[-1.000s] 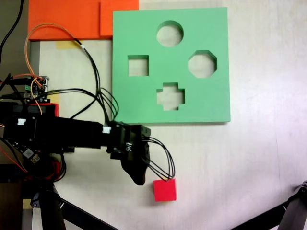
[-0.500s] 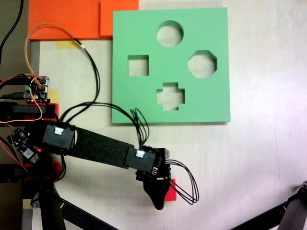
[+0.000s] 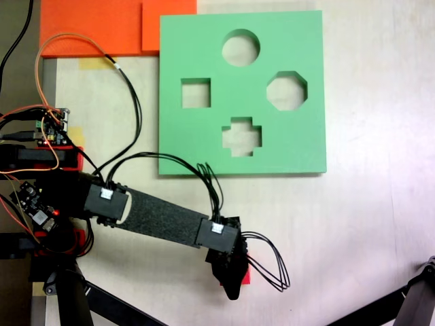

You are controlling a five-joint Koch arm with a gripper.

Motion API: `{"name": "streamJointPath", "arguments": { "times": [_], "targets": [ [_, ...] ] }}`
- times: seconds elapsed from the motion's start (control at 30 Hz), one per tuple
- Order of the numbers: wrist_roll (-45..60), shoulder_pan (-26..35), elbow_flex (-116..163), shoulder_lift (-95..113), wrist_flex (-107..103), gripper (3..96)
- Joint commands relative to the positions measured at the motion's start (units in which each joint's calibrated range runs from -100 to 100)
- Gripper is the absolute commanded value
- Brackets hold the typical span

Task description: Put the square block into the corresponding hole

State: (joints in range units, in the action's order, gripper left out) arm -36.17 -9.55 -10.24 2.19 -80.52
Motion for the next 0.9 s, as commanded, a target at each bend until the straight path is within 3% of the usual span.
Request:
{"name": "streamJointPath", "arguments": {
  "times": [0.03,0.23,0.6,0.77,0.9],
  "targets": [
    [0.4,-0.2,-3.6,-1.4,1.9,89.7],
    [0.4,-0.2,-3.5,-1.5,1.8,46.4],
    [0.7,0.0,-3.0,2.3,-6.4,42.4],
    [0.7,-0.1,-3.0,2.7,-11.4,24.2],
    [0.3,0.0,-3.0,4.1,-14.7,21.5]
  ]
}}
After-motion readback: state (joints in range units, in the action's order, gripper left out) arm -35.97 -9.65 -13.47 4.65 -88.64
